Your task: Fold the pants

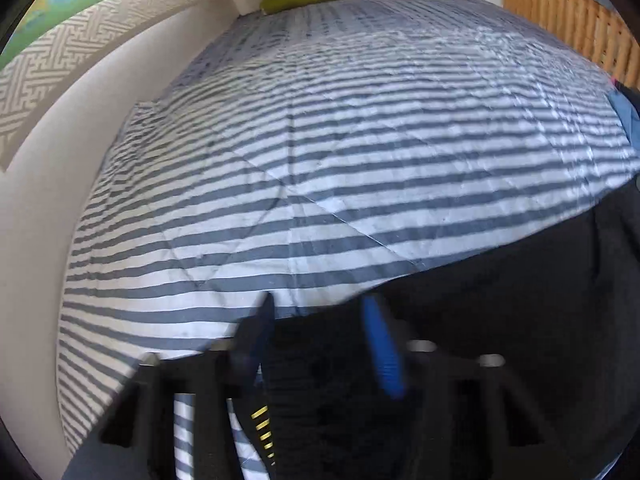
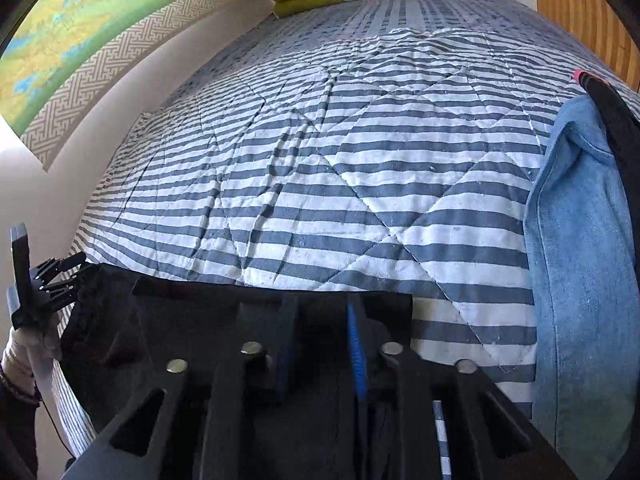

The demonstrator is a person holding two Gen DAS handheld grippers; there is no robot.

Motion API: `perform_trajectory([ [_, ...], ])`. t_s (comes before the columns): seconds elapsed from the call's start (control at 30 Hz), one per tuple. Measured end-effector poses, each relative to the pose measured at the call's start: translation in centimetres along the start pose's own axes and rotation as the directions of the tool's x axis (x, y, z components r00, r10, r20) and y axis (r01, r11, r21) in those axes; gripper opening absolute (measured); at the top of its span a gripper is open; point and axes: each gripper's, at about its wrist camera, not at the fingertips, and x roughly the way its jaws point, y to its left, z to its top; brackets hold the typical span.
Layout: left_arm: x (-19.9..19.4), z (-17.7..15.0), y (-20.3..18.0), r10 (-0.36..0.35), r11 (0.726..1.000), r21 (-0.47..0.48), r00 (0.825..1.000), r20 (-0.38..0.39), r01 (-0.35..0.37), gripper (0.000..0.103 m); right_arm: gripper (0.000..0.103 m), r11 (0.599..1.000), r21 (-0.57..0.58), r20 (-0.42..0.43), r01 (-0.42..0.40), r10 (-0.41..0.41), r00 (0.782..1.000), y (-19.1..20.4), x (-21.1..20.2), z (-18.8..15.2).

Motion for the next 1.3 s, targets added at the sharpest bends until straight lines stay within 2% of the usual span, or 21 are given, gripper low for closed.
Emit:
perform_trajectory([
  [0.03, 0.3, -0.2, -0.3, 0.017, 1.0, 0.011, 1.0, -0.006, -0.017, 0.001, 0.004, 1.0, -0.007, 0.007, 0.01, -0.01, 1.0, 0.0, -0.3, -0.1],
  [0.1, -0.2, -0.4, -0.2, 0.021, 1.0, -0.001, 0.999, 0.028, -0.021, 0.001, 0.004, 0.998, -0.024, 0.049, 0.05, -0.049, 0.998, -0.2, -1.7, -0.3],
  [0.2, -0.4, -0.1, 2.0, -0.008, 0.994, -0.11, 0.999, 0.039, 0.012, 0.001, 0.004, 0.996, 0.014, 0.095, 0.091, -0.092, 0.991, -1.9, -2.9, 0.8],
  [0.27, -0.3, 0.2, 2.5, 0.005, 0.99, -0.138, 0.999, 0.042, 0.001, 0.001, 0.004, 0.995, 0.038, 0.071, 0.097, -0.1, 0.992, -2.5, -2.3, 1.1],
  [0.33, -0.7, 0.3, 2.5, 0.031, 0.989, -0.144, 0.998, 0.057, -0.023, 0.001, 0.011, 0.99, 0.022, 0.036, 0.141, -0.142, 0.989, -2.2, -1.3, 1.1],
  [0.37, -0.8, 0.5, 2.5, 0.009, 0.991, -0.132, 0.998, 0.059, -0.002, 0.002, 0.014, 0.988, 0.014, 0.014, 0.155, -0.155, 0.988, -2.0, -1.0, 1.0],
  [0.4, -0.8, 0.5, 2.4, -0.019, 0.992, -0.123, 0.999, 0.046, 0.025, 0.013, 0.021, 0.988, 0.014, 0.021, 0.156, -0.156, 0.988, -1.8, -1.2, 0.8],
  [0.43, -1.0, 0.4, 2.4, -0.017, 0.993, -0.118, 0.999, 0.036, 0.022, 0.038, 0.027, 0.985, 0.008, 0.047, 0.173, -0.173, 0.984, -1.6, -1.9, 0.4],
  [0.47, -1.3, 0.3, 2.5, -0.001, 0.993, -0.116, 0.999, 0.041, 0.006, 0.052, 0.028, 0.981, 0.002, 0.073, 0.196, -0.196, 0.978, -1.3, -2.6, 0.1],
  [0.5, -2.0, 0.1, 2.5, 0.012, 0.993, -0.115, 0.998, 0.067, -0.004, 0.059, 0.029, 0.975, -0.005, 0.106, 0.221, -0.22, 0.97, -1.0, -3.7, -0.5],
  [0.57, -3.4, -0.5, 2.1, -0.028, 0.994, -0.099, 0.996, 0.089, 0.037, 0.059, 0.029, 0.976, -0.04, 0.156, 0.213, -0.205, 0.966, 0.1, -6.1, -2.0],
  [0.63, -5.1, -1.4, 0.6, -0.105, 0.992, -0.064, 0.989, 0.108, 0.112, 0.059, 0.029, 0.978, -0.089, 0.146, 0.187, -0.173, 0.974, 1.0, -7.5, -3.5],
  [0.73, -8.3, -2.9, -4.0, -0.245, 0.969, 0.055, 0.961, 0.131, 0.239, 0.059, 0.029, 0.985, -0.067, 0.1, 0.157, -0.15, 0.984, 0.5, -8.7, -6.2],
  [0.83, -10.9, -4.7, -10.0, -0.399, 0.908, 0.184, 0.912, 0.099, 0.377, 0.059, 0.029, 0.995, 0.026, 0.026, 0.094, -0.095, 0.995, -1.4, -8.9, -9.3],
  [0.93, -12.7, -6.4, -16.1, -0.518, 0.816, 0.316, 0.855, 0.03, 0.483, 0.059, 0.029, 0.993, 0.104, -0.012, 0.058, -0.057, 0.998, -2.5, -8.8, -11.7],
  [0.97, -12.9, -7.0, -17.9, -0.535, 0.793, 0.351, 0.845, 0.01, 0.498, 0.059, 0.029, 0.991, 0.116, -0.023, 0.059, -0.057, 0.998, -2.5, -8.5, -12.1],
  [1.03, -12.5, -7.9, -20.6, -0.53, 0.769, 0.399, 0.847, -0.039, 0.499, 0.057, 0.025, 0.99, 0.111, -0.056, 0.082, -0.076, 0.996, -2.2, -7.7, -12.7],
  [1.07, -12.0, -8.3, -21.6, -0.532, 0.753, 0.412, 0.843, -0.077, 0.513, 0.052, 0.014, 0.992, 0.093, -0.072, 0.087, -0.081, 0.994, -1.9, -7.4, -12.9],
  [1.1, -11.4, -8.9, -22.4, -0.518, 0.745, 0.423, 0.847, -0.121, 0.516, 0.035, 0.003, 0.993, 0.073, -0.095, 0.088, -0.081, 0.992, -1.6, -7.3, -13.3],
  [1.17, -10.5, -9.9, -23.1, -0.472, 0.749, 0.447, 0.867, -0.158, 0.489, 0.031, 0.003, 0.994, 0.033, -0.099, 0.107, -0.104, 0.99, -1.5, -8.1, -14.2],
  [1.3, -11.0, -9.7, -22.0, -0.496, 0.758, 0.394, 0.852, -0.169, 0.519, 0.035, 0.005, 0.988, 0.004, -0.125, 0.155, -0.153, 0.98, -1.8, -8.6, -14.6],
])
